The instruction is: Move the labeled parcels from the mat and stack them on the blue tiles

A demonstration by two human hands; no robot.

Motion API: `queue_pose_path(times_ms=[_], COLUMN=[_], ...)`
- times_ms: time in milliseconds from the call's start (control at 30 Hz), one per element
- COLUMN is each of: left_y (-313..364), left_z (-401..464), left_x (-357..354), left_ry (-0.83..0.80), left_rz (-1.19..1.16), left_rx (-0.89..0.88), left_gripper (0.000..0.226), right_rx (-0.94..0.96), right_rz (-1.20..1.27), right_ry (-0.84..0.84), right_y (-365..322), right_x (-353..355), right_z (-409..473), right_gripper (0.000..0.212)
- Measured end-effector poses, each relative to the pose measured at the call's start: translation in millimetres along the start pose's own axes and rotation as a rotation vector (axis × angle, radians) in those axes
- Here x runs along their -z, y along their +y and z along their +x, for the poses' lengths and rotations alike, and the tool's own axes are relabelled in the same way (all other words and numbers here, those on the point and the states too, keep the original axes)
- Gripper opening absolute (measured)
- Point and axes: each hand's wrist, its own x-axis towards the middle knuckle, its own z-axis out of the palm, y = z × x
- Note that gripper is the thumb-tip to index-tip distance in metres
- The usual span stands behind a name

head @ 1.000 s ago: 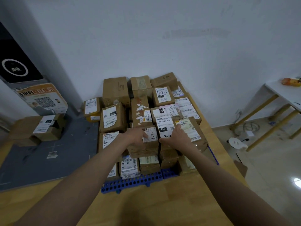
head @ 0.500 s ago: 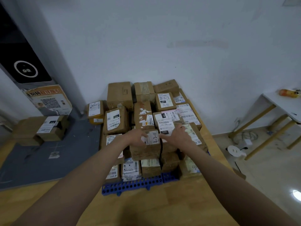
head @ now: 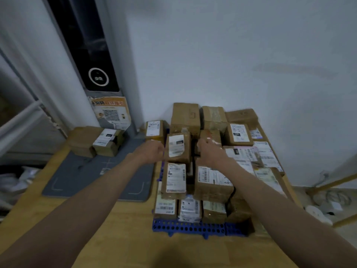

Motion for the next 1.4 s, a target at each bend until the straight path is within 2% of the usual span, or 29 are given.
queue_pose_path(times_ms=[33, 167, 400, 467, 600, 667, 733, 867, 933, 1033, 1100, 1200, 1300, 1400], left_y=[-15, -71, -149, -169, -206, -223, -239, -270, -286, -305, -316, -326, -333, -338], left_z=[-1, -1, 15, 24, 46, 58, 72, 101, 115, 130, 139, 151, 157, 161], left_x=[0, -3, 2, 3, 1, -2, -4, -5, -8, -14, -20, -29, -40, -44], left_ry=[-0.004, -0.042, -0.092, -0.108, -0.065, -0.065, -0.062, -0.051, -0.027, 0.024, 0.035, 0.034, 0.084, 0.14], left_rz=[0.007, 0.009, 0.006, -0.022, -0.059, -0.067, -0.066, -0.033, -0.012, -0.127, -0.141, -0.129, -0.027, -0.041], left_rx=[0.028, 0.105, 0.184, 0.194, 0.235, 0.271, 0.307, 0.365, 0.402, 0.517, 0.537, 0.538, 0.53, 0.529], left_gripper=[0.021, 0.04, 0.024, 0.029, 0.04, 0.042, 0.042, 0.049, 0.061, 0.098, 0.103, 0.099, 0.086, 0.072], right_rx=[0.018, 0.084, 0.111, 0.09, 0.048, -0.002, -0.045, -0.141, -0.189, -0.256, -0.294, -0.341, -0.391, -0.42], right_rz=[-0.004, -0.01, 0.028, 0.077, 0.116, 0.131, 0.16, 0.223, 0.253, 0.275, 0.249, 0.213, 0.204, 0.222], right_ry=[-0.023, -0.077, -0.129, -0.147, -0.176, -0.175, -0.161, -0.105, -0.054, 0.001, 0.008, -0.008, -0.044, -0.05], right_y=[-12, -52, -115, -128, -147, -153, -158, -165, -168, -173, -175, -173, -169, -166], right_x=[-4, -28, -54, -62, -84, -95, -105, -120, -126, -136, -141, -147, -150, -152], right_z=[6, 28, 83, 99, 136, 157, 178, 227, 250, 281, 300, 326, 348, 363], right_gripper=[0.065, 0.062, 0.048, 0.047, 0.05, 0.058, 0.067, 0.07, 0.074, 0.078, 0.084, 0.095, 0.102, 0.11])
